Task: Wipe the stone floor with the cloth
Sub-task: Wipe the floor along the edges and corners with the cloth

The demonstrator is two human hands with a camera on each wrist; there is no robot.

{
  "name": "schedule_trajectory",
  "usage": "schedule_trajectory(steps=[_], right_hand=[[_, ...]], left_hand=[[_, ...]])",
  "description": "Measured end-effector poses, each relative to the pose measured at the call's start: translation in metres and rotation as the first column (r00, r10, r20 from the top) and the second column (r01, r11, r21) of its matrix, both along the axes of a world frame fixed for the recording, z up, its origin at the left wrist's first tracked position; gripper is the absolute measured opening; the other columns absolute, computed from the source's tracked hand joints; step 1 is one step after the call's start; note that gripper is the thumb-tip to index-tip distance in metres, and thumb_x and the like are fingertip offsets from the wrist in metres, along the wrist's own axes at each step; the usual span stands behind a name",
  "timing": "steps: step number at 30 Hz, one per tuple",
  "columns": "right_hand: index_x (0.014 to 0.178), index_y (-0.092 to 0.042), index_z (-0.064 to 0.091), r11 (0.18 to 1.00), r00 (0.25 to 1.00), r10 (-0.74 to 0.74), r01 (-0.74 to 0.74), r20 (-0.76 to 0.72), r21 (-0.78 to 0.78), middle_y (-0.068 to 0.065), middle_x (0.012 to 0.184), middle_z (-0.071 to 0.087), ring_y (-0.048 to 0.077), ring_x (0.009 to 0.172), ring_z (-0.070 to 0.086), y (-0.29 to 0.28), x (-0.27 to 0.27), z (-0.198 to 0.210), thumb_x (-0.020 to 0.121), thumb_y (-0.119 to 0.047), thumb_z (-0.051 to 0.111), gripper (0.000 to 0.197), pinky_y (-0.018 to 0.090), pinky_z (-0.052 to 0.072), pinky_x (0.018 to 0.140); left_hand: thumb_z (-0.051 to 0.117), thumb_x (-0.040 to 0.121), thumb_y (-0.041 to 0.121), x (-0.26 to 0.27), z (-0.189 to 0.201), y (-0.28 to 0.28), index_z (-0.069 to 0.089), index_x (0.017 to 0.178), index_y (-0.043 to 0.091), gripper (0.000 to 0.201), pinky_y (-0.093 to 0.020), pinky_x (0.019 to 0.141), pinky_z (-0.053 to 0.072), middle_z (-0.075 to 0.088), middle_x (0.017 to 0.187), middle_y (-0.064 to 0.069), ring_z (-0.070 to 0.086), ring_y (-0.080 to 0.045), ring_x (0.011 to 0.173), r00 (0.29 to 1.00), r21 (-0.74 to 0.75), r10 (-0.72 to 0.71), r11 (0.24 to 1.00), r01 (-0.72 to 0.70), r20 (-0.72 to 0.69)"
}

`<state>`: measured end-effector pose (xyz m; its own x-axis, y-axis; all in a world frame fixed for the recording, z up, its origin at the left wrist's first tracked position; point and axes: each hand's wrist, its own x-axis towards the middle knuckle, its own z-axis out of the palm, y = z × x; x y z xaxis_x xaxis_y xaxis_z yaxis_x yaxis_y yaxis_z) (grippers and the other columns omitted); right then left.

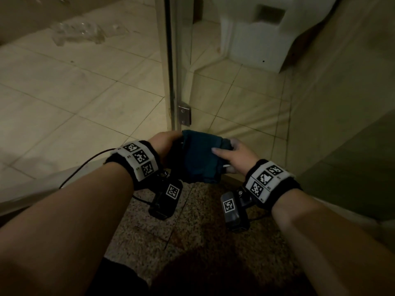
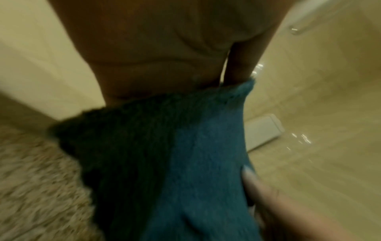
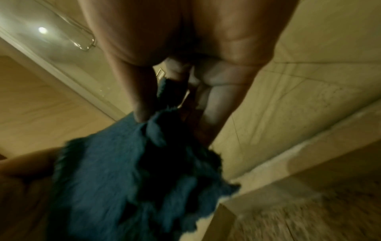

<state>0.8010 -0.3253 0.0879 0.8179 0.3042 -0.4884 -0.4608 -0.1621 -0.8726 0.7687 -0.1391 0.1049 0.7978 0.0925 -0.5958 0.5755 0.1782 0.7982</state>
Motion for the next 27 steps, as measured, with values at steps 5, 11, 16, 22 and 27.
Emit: schedule_trajectory(steps=[5, 11, 16, 22, 27], right_hand=[[0.130, -0.008, 0.048, 0.998, 0.994, -0.018, 0.011, -0.108, -0.061, 0.011, 0.126, 0.056, 0.031, 0.115, 0.054, 0.017, -0.006, -0.019, 0.094, -0.017, 0.058, 0.038, 0.041, 0.049, 0.084], [0.137, -0.009, 0.040, 0.976, 0.966, 0.030, -0.083, -0.255, -0.202, 0.015, 0.130, 0.053, 0.032, 0.105, 0.059, 0.054, -0.023, -0.088, 0.091, -0.016, 0.063, 0.052, 0.040, 0.056, 0.067], [0.145, -0.010, 0.030, 0.916, 0.976, 0.069, -0.143, -0.204, -0.374, 0.012, 0.109, 0.060, 0.015, 0.065, 0.059, 0.082, -0.038, -0.150, 0.095, -0.014, 0.056, 0.056, 0.024, 0.048, 0.055], [0.130, -0.008, 0.050, 0.766, 0.984, 0.151, -0.176, -0.093, -0.619, 0.014, 0.131, 0.054, 0.023, 0.100, 0.058, 0.092, -0.033, -0.193, 0.097, -0.016, 0.049, 0.034, 0.020, 0.047, 0.083], [0.144, -0.025, 0.033, 0.428, 0.905, 0.398, -0.327, -0.149, -0.842, 0.005, 0.149, 0.024, 0.029, 0.134, 0.029, 0.062, -0.035, -0.210, 0.097, -0.037, 0.048, 0.050, 0.035, 0.035, 0.105]], left_hand=[[0.056, 0.093, 0.031, -0.003, -0.011, 0.010, 0.056, 0.119, 0.010, 0.034, -0.032, 0.079, 0.050, 0.063, 0.116, -0.014, 0.063, -0.025, 0.094, 0.977, 0.057, -0.210, 0.976, 0.211, -0.028], [0.055, 0.095, 0.023, -0.010, -0.061, 0.041, 0.029, 0.146, 0.010, 0.058, -0.028, 0.103, 0.032, 0.039, 0.146, -0.009, 0.040, -0.024, 0.131, 0.734, 0.625, -0.583, 0.439, 0.646, -0.349], [0.054, 0.095, 0.034, -0.005, -0.129, 0.070, 0.028, 0.147, 0.012, 0.062, -0.035, 0.103, 0.034, 0.035, 0.149, -0.009, 0.039, -0.028, 0.133, 0.669, 0.622, -0.548, 0.308, 0.720, -0.503], [0.052, 0.096, 0.031, -0.007, -0.182, 0.081, 0.019, 0.149, 0.017, 0.064, -0.035, 0.100, 0.037, 0.029, 0.150, -0.013, 0.039, -0.033, 0.131, 0.726, 0.663, -0.490, 0.337, 0.669, -0.483], [0.043, 0.095, 0.050, -0.037, -0.225, 0.077, -0.013, 0.150, 0.027, 0.082, -0.041, 0.117, 0.002, -0.018, 0.158, -0.003, -0.011, -0.028, 0.145, 0.365, 0.721, -0.712, -0.282, 0.633, -0.599]])
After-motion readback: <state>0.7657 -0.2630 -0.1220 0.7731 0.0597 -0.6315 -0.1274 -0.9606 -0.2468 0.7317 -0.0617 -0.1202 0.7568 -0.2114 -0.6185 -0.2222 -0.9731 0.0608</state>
